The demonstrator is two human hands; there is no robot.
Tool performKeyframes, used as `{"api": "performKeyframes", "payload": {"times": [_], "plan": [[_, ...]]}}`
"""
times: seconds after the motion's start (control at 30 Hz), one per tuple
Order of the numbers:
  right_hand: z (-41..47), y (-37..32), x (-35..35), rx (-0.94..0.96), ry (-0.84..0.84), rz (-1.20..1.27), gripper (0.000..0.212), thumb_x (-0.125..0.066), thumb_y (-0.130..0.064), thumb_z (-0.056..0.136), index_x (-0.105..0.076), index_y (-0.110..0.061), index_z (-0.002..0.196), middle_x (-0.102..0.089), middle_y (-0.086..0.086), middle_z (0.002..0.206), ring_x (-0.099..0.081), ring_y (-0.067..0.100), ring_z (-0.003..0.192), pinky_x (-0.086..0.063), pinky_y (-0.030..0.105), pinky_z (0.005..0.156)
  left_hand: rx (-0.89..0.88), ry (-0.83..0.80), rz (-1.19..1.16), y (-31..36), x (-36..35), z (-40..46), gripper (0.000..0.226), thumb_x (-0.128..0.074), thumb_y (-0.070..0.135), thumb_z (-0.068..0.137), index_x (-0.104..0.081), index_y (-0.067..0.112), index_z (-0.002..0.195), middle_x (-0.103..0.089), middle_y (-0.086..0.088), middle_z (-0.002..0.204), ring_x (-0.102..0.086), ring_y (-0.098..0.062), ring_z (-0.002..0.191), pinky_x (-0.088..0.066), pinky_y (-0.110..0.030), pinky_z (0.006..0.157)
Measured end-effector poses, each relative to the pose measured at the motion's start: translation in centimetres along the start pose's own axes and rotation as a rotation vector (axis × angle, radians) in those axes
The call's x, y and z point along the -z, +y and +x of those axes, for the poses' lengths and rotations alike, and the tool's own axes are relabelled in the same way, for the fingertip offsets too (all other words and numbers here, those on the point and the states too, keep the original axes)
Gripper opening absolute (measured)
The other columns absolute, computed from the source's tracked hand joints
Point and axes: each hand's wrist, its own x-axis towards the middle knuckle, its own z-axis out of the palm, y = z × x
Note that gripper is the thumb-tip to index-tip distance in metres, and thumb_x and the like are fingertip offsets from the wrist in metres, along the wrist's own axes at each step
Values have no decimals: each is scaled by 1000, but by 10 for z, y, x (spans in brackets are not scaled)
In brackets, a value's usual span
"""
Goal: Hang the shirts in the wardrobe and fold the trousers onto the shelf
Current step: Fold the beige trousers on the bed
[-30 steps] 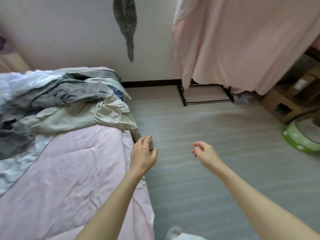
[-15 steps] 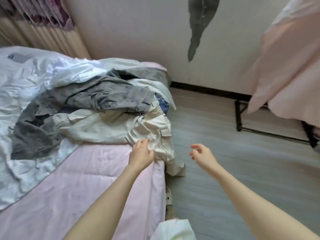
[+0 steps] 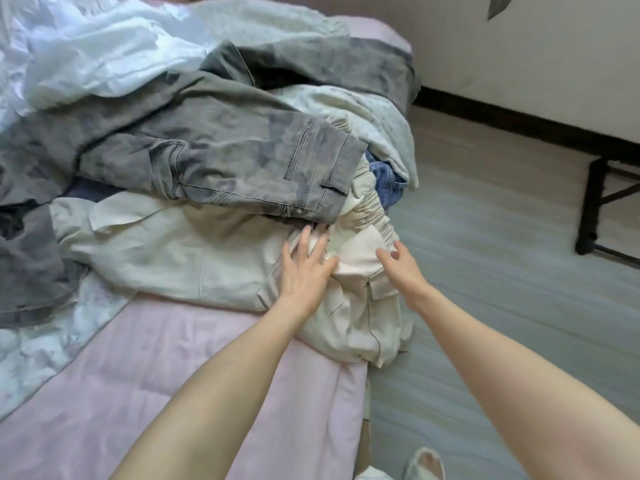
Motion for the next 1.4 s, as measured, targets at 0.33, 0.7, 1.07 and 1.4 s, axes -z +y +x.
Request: {"api": "performKeyframes", "payload": {"times": [0.33, 0.7, 1.07, 1.4], "plan": [[-51, 5, -1, 60, -237, -169, 26, -49, -27, 95, -61, -11, 111, -62, 6, 111, -55, 19, 98, -39, 24, 68, 23, 187, -358, 3, 18, -88, 22, -61, -8, 63, -61, 5, 80, -64, -11, 80, -62, -32, 88, -49, -41, 71], [-141, 56, -21, 89, -320, -293, 51, -52, -17, 93, -36, -7, 139, -43, 11, 140, -47, 22, 122, -37, 28, 100, 677, -186, -365, -24, -3, -233, 34, -50, 8, 78, -64, 15, 108, -63, -5, 116, -51, -24, 115, -37, -33, 92], [-111, 96, -55, -166, -444, -305, 70, -65, -32, 84, -29, -10, 140, -45, 8, 135, -43, 21, 124, -34, 25, 101, 395, 55, -211, -4, -3, -112, 77, -58, 49, 82, -21, 29, 147, -28, -5, 150, -23, -27, 138, -18, -45, 109], [-137, 76, 2, 2, -274, -342, 11, -52, -8, 83, -48, -5, 73, -52, 10, 73, -58, 32, 77, -53, 51, 72, 691, 191, -605, 14, 16, -131, 21, -46, 15, 94, -59, 0, 99, -61, -24, 107, -54, -42, 98, -37, -41, 72]]}}
